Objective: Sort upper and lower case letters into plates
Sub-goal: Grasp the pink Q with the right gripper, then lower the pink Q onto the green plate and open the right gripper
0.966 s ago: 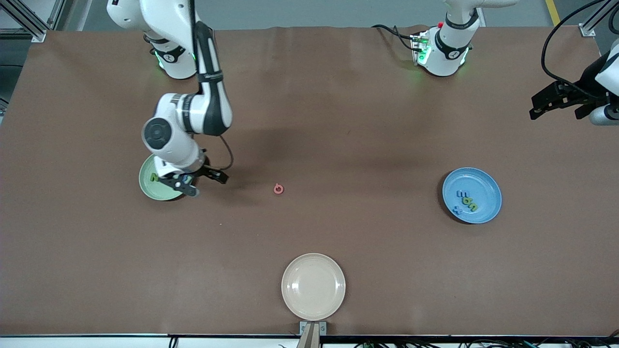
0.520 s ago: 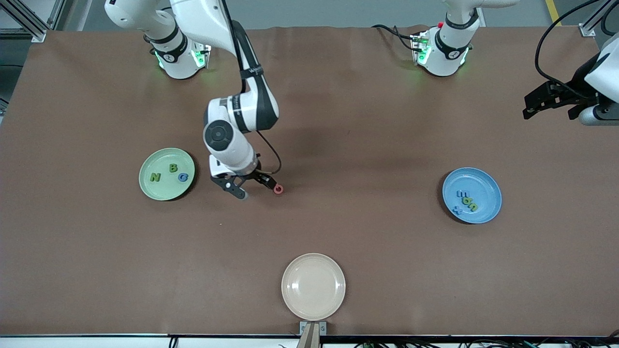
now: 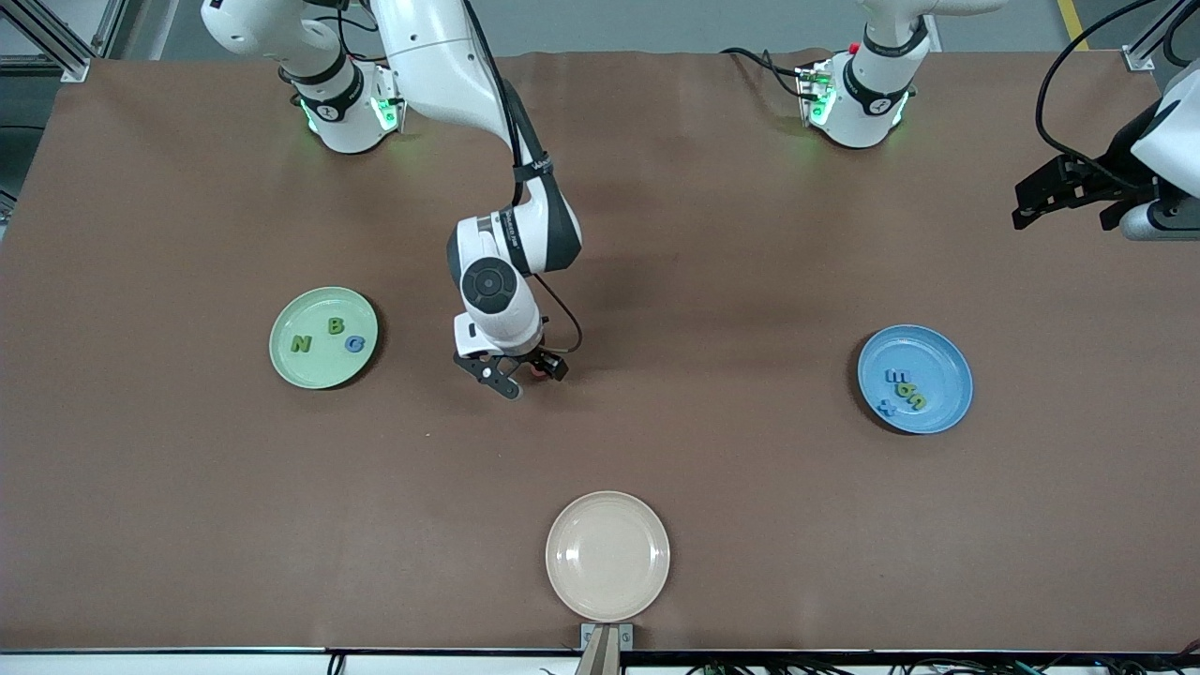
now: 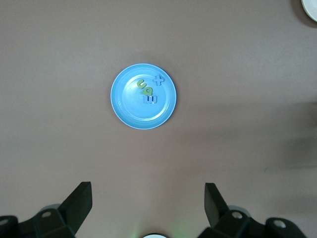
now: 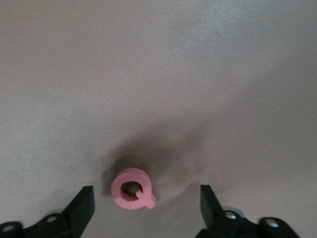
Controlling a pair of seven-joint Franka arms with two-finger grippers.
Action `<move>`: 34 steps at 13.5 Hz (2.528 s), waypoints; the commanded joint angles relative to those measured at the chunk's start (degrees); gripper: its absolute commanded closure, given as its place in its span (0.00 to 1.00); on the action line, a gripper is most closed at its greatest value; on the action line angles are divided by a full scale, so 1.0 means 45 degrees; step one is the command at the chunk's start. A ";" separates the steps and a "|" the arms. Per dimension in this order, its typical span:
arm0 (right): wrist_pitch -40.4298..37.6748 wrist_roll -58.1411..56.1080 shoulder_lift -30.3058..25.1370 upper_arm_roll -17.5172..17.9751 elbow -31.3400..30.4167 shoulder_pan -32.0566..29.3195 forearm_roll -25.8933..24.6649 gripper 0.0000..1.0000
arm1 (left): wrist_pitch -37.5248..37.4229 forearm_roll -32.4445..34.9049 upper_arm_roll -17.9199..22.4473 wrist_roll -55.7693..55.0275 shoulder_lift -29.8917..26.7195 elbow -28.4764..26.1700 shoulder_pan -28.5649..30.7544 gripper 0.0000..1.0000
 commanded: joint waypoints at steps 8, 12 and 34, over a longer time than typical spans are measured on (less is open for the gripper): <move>-0.0050 0.0244 0.0533 0.0124 0.0591 -0.0172 -0.0139 0.77 | 0.0776 -0.0192 -0.0064 -0.0517 -0.0119 -0.0362 0.0057 0.00; -0.0225 0.0070 0.0417 0.0046 0.0591 -0.0230 -0.0139 1.00 | 0.0914 -0.0192 -0.0045 -0.0695 -0.0041 -0.0245 0.0057 0.00; -0.0404 -1.8268 -0.1732 -0.7631 -0.8763 0.1996 0.4214 1.00 | 0.1206 -0.0016 0.0053 -0.0441 0.0154 -0.0128 0.0096 0.00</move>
